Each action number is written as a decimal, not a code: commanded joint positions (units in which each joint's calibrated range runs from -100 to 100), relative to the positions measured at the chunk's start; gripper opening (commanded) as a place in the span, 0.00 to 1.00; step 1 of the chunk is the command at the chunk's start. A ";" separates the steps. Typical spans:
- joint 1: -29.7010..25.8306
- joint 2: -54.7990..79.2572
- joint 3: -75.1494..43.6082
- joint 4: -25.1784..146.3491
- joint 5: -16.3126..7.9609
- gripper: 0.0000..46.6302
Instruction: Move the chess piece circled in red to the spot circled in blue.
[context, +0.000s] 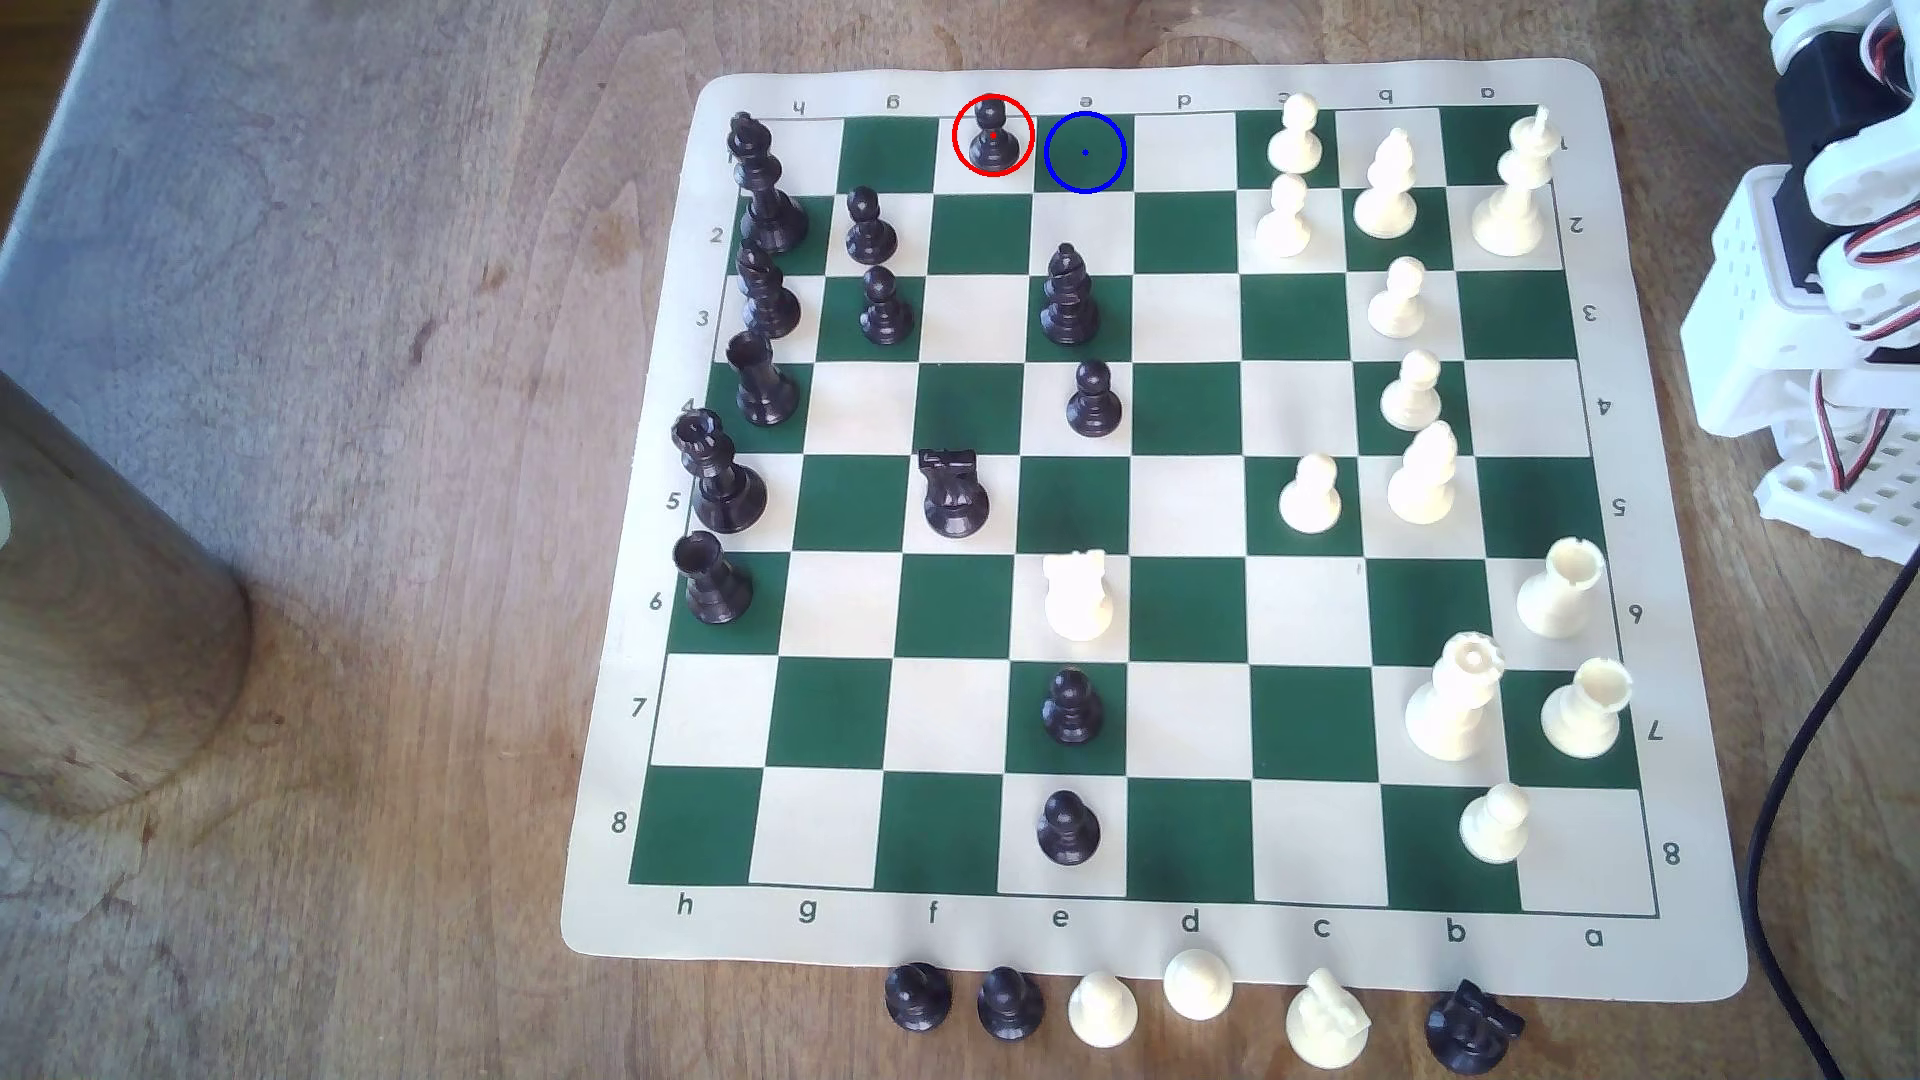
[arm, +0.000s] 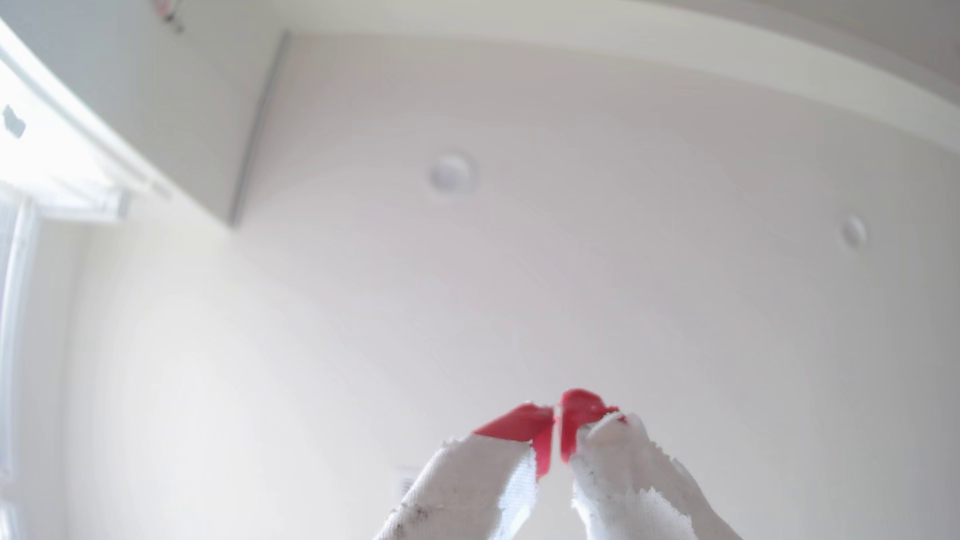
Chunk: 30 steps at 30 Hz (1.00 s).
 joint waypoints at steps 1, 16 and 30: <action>3.46 -0.03 0.99 0.61 0.29 0.00; 2.44 0.06 -27.02 62.20 0.05 0.00; 3.14 0.14 -44.34 118.95 -0.15 0.00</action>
